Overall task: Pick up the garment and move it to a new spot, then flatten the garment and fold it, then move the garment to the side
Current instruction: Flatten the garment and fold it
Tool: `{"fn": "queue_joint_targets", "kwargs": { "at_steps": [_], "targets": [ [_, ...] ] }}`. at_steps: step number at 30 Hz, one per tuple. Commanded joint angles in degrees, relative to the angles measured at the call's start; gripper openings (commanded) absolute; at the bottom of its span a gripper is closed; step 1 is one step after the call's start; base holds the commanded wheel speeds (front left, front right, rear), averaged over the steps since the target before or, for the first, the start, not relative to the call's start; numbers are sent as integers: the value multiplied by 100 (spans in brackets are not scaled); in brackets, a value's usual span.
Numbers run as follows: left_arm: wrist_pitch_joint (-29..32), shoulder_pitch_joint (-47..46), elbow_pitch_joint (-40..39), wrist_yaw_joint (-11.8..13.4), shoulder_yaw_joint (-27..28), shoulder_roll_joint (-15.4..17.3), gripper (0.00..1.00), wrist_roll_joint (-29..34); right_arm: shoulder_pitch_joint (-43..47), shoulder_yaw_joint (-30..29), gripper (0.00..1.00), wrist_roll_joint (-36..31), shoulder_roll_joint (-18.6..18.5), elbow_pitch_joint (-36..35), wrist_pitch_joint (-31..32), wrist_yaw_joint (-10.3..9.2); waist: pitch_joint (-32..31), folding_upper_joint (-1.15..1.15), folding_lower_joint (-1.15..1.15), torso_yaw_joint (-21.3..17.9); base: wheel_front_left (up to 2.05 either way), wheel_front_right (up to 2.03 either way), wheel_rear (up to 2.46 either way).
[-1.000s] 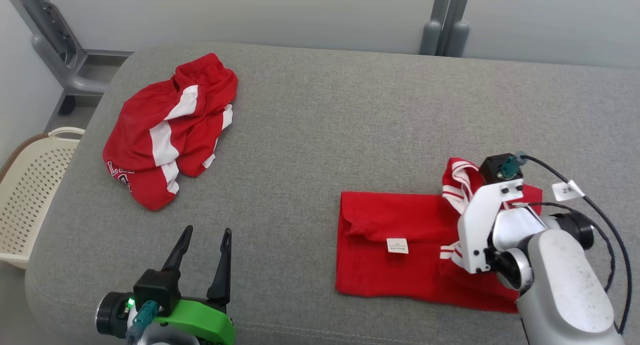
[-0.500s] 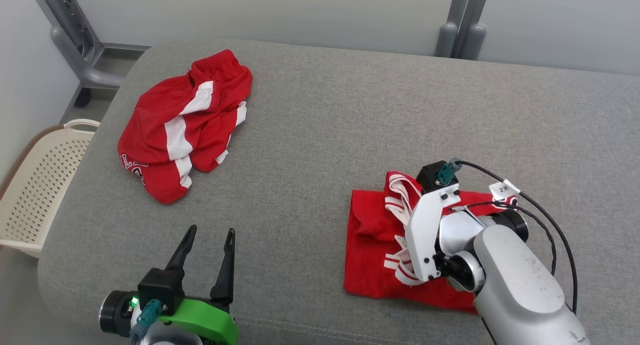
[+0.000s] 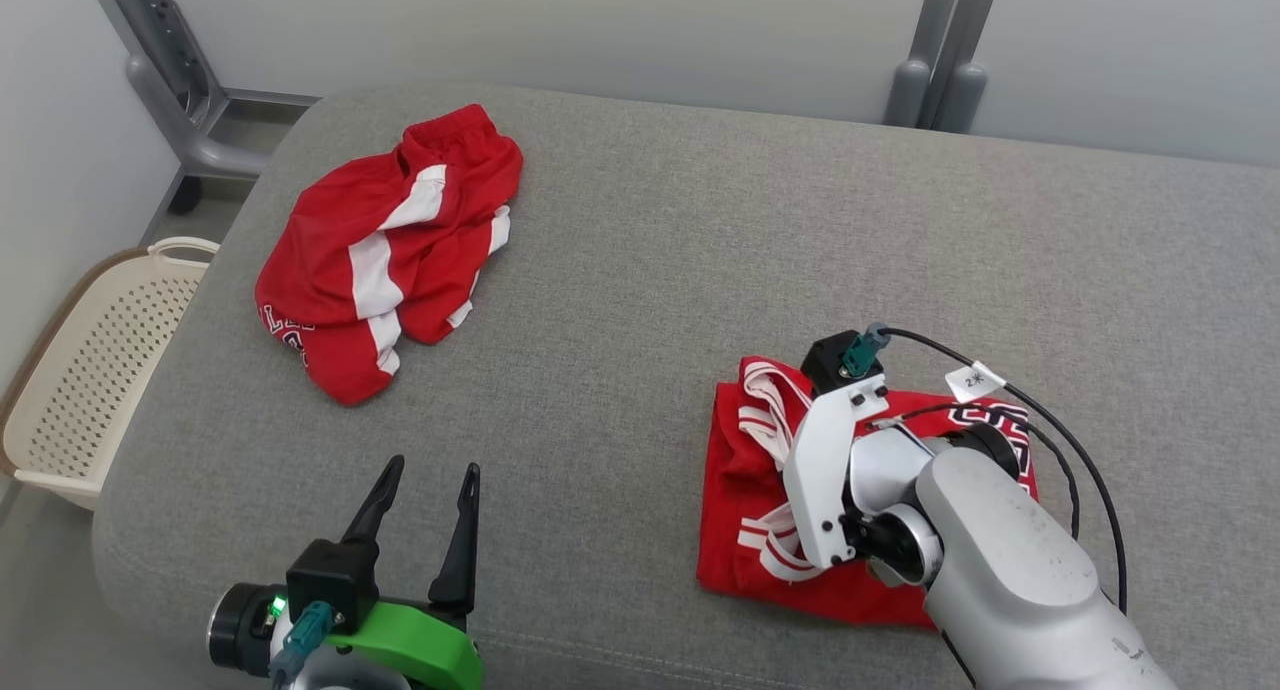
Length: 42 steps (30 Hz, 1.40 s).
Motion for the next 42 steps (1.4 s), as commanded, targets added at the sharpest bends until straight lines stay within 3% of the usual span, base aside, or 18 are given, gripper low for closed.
{"fn": "queue_joint_targets", "kwargs": {
  "at_steps": [1, 11, 12, 13, 14, 21, 25, 28, 32, 37, 42],
  "targets": [
    [-17, -39, 19, -29, 0, -13, 100, 36, -80, 25, 0, 32, -22, 61, -56, -2, -3, 0, 0, 25, 0, 0, 0],
    [-17, 42, 44, -33, 11, 4, 100, 20, -297, 226, 0, 257, -21, 481, -398, -2, -28, 0, 0, 102, 0, 0, 0],
    [-17, 41, 40, -27, 14, 1, 100, 20, -330, 241, 15, 302, -20, 485, -458, -2, -28, 0, 0, 103, 0, 0, 0],
    [-17, 41, 34, -22, 16, 0, 100, 20, -350, 257, 70, 352, -17, 496, -514, -2, -27, 0, 0, 101, 0, 0, 0],
    [-17, 44, 32, -18, 17, -2, 100, 20, -355, 278, 100, 409, -17, 514, -562, -2, -28, 0, 0, 98, 0, 0, 0],
    [-17, 41, 33, 5, 35, 8, 100, 0, -479, 407, 100, 740, -24, 478, -728, -2, -34, 0, 0, 49, 0, 0, 0],
    [-17, 33, 18, 33, 60, 26, 100, -11, -565, 203, 100, 644, -26, 399, -851, -2, -33, 0, 0, -17, 0, 0, 0],
    [-17, 51, -7, 60, 86, 42, 100, -19, -517, -276, 100, 194, -28, 411, -840, -2, -32, 0, 0, -91, 0, 0, 0],
    [-16, 79, -79, 88, 126, 52, 100, -16, -214, -1332, 100, -538, -70, 158, -718, -2, -14, 0, 0, -204, 0, 0, 0],
    [-16, 104, -170, 126, 169, 48, 100, 10, 406, -2484, 100, -1260, -82, -700, -418, -2, 38, 0, 0, -365, 0, 0, 0],
    [-17, 29, -223, 125, 193, 27, 100, 26, 1026, -3057, 100, -1470, -42, -1622, -12, -2, 135, 0, 0, -543, 0, 0, 0]
  ]
}}
